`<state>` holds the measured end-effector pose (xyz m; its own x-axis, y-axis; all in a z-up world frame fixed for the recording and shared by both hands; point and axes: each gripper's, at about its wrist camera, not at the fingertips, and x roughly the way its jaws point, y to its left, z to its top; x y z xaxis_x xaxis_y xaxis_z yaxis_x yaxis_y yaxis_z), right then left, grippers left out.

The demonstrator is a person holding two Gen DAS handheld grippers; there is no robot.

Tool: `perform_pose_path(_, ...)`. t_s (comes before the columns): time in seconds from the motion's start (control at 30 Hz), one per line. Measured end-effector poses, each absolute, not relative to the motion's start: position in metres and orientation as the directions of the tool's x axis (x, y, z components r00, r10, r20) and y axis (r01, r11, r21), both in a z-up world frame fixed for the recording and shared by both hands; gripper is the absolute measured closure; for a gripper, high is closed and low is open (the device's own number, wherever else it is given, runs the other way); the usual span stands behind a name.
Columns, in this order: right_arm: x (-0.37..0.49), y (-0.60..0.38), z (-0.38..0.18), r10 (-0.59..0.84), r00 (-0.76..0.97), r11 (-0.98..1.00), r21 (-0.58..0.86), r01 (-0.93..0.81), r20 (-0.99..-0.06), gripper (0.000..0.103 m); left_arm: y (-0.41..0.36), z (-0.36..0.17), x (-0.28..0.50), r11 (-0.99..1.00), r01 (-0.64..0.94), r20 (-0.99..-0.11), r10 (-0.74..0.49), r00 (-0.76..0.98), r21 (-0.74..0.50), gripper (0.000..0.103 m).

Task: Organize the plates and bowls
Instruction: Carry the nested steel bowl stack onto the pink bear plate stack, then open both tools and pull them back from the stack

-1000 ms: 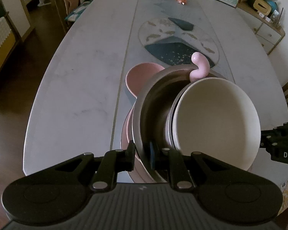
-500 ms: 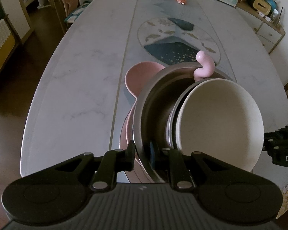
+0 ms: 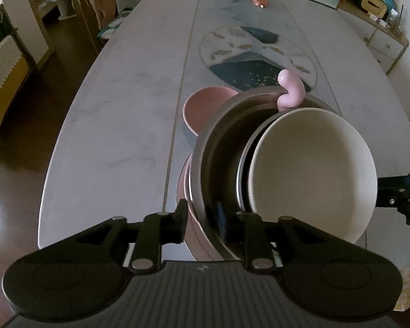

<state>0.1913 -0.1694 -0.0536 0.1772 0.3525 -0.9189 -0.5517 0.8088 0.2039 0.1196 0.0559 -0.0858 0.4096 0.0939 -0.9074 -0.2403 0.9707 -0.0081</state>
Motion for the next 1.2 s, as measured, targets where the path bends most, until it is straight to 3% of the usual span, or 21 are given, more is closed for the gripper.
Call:
perform_pose_path(0.13, 0.187, -0.176, -0.048, 0.382, 0.19, 0.799, 0.22, -0.56, -0.905, 0.067, 0.056, -0.081, 0.112, 0.966, -0.26, -0.897, 0.115, 0.427, 0.0, 0.055)
perform_pose_path(0.2, 0.185, -0.178, -0.044, 0.394, 0.197, 0.793, 0.224, -0.566, -0.898, 0.066, 0.056, -0.078, 0.108, 0.965, -0.261, -0.891, 0.124, 0.437, 0.006, 0.051)
perform_pose_path(0.27, 0.183, -0.18, -0.04, 0.408, 0.208, 0.784, 0.225, -0.579, -0.889, 0.063, 0.055, -0.074, 0.105, 0.962, -0.273, -0.887, 0.132, 0.443, 0.007, 0.05)
perform_pose_path(0.33, 0.18, -0.183, -0.035, 0.424, 0.22, 0.773, 0.225, -0.594, -0.879, 0.054, 0.055, -0.071, 0.101, 0.959, -0.283, -0.881, 0.141, 0.451, 0.008, 0.049)
perform_pose_path(0.47, 0.176, -0.188, -0.027, 0.458, 0.235, 0.748, 0.228, -0.624, -0.857, 0.049, 0.052, -0.061, 0.092, 0.948, -0.318, -0.864, 0.166, 0.475, 0.008, 0.041)
perform_pose_path(0.73, 0.17, -0.209, -0.004, 0.538, 0.276, 0.683, 0.219, -0.697, -0.797, 0.034, 0.021, -0.039, 0.074, 0.942, -0.335, -0.808, 0.214, 0.549, 0.023, 0.04)
perform_pose_path(1.07, 0.154, -0.247, 0.025, 0.611, 0.402, 0.65, 0.141, -0.747, -0.682, 0.017, -0.045, -0.011, 0.059, 0.951, -0.308, -0.717, 0.206, 0.666, -0.012, 0.024)
perform_pose_path(1.2, 0.148, -0.262, 0.029, 0.622, 0.426, 0.65, 0.129, -0.749, -0.657, 0.01, -0.061, -0.005, 0.053, 0.955, -0.293, -0.688, 0.179, 0.703, -0.051, 0.023)
